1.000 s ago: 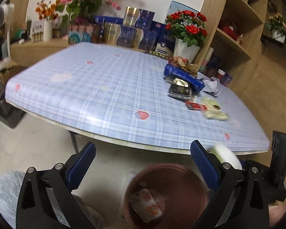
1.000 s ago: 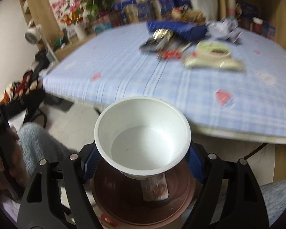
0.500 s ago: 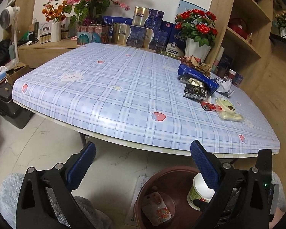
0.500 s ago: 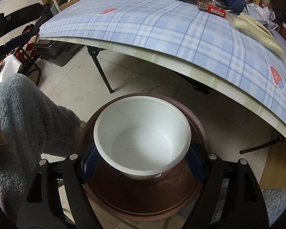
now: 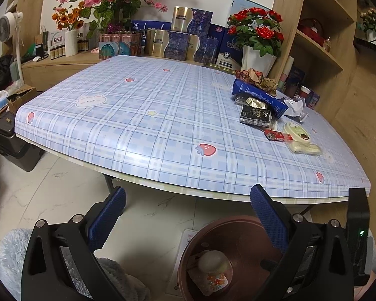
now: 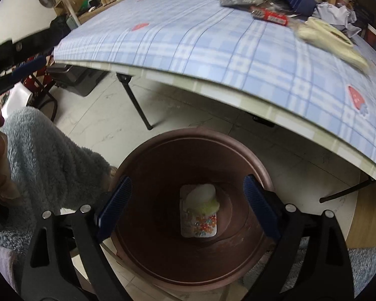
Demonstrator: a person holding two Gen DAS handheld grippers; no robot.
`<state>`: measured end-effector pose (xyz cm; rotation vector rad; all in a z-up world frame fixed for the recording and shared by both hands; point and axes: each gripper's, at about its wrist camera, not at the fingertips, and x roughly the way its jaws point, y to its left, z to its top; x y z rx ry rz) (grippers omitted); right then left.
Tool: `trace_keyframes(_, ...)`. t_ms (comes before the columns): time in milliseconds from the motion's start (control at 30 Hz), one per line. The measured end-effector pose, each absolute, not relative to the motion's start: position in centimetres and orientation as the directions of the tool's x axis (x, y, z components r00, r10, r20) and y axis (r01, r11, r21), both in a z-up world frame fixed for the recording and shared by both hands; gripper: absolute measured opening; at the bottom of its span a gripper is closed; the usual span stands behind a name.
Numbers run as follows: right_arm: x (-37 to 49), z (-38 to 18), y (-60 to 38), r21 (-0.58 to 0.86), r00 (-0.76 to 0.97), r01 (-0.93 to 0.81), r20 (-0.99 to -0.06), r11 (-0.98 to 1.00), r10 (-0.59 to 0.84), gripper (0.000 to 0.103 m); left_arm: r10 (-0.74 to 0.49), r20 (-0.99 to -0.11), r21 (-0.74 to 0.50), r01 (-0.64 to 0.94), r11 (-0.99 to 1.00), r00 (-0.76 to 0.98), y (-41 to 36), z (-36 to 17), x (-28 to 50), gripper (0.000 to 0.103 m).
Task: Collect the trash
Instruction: 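Reach to the black Fdce snack bag and grasp it with the left tool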
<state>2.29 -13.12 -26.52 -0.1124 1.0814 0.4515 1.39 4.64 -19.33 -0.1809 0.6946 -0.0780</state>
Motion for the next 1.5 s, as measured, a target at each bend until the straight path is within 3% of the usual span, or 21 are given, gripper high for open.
trace_keyframes(267, 2.3, -23.1, -14.9, 0.107, 0.532, -0.358, -0.793, 0.928, 0.297, 0.097, -0.128, -0.625, -0.188, 0.010, 0.982, 0.770, 4.6, -19.3, 1.4, 0.097)
trace_keyframes(633, 1.9, -17.3, -18.7, 0.064, 0.757, -0.279, -0.599, 0.958, 0.260, 0.097, -0.116, -0.609, -0.176, 0.009, 0.984, 0.785, 4.7, -18.8, 1.1, 0.097)
trace_keyframes(967, 3.9, -16.7, -22.3, 0.154, 0.771, -0.203, -0.584, 0.967, 0.255, 0.097, -0.118, -0.627, -0.097, 0.073, 0.993, 0.770, 2.7, -17.8, 2.2, 0.097)
trace_keyframes(1500, 8.2, -16.6, -26.9, 0.156, 0.761, -0.124, -0.618, 0.980, 0.195, 0.097, -0.270, -0.686, -0.161, 0.222, 0.962, 0.675, -3.3, -15.7, 10.8, 0.097)
